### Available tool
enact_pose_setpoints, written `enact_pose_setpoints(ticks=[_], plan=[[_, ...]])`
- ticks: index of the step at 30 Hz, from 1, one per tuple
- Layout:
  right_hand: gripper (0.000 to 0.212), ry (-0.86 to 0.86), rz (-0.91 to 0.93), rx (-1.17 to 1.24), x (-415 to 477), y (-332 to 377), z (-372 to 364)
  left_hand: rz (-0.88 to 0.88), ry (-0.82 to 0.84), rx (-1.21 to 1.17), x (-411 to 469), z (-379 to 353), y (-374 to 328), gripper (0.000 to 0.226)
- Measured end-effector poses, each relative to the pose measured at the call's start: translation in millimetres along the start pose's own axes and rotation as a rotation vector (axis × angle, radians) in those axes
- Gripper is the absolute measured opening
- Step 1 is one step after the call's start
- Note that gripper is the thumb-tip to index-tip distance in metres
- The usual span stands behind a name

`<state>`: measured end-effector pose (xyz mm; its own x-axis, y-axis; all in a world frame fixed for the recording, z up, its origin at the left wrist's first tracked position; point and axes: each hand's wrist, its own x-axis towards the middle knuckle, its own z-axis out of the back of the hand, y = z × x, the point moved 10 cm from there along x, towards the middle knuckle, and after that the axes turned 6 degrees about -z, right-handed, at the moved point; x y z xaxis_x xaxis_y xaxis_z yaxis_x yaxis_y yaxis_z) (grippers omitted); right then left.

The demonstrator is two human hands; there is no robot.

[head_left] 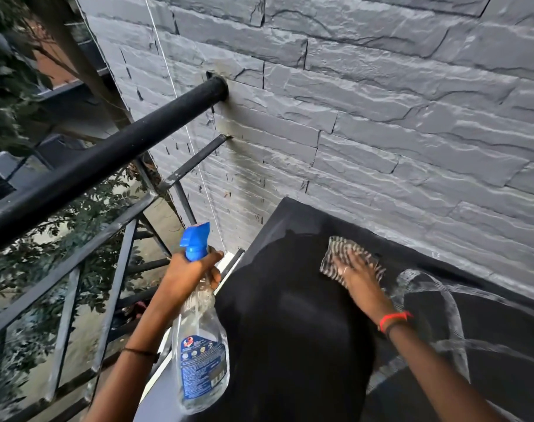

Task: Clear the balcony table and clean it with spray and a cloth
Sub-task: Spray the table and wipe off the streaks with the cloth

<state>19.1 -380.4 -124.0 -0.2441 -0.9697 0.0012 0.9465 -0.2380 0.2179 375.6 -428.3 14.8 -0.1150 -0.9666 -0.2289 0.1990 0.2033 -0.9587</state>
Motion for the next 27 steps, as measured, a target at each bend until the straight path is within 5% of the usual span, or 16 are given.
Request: enact_pose_setpoints(ticks=[8,13,18,27], plan=[[0.048,0.158,0.011,-0.014,98,80,-14,0.002,-0.002,-0.002,3,-6,-4,0.016],[0.060,0.201,0.260,0.059,48,170,-17,-0.010,0.010,0.005,7,-8,-5,0.015],[0.061,0.209,0.388,0.069,-19,148,-16,-0.028,0.024,0.004,15,-15,-5,0.017],[0.062,0.024,-0.015,-0.006,56,41,1,-0.060,0.050,0.000,17,-19,-15,0.016]])
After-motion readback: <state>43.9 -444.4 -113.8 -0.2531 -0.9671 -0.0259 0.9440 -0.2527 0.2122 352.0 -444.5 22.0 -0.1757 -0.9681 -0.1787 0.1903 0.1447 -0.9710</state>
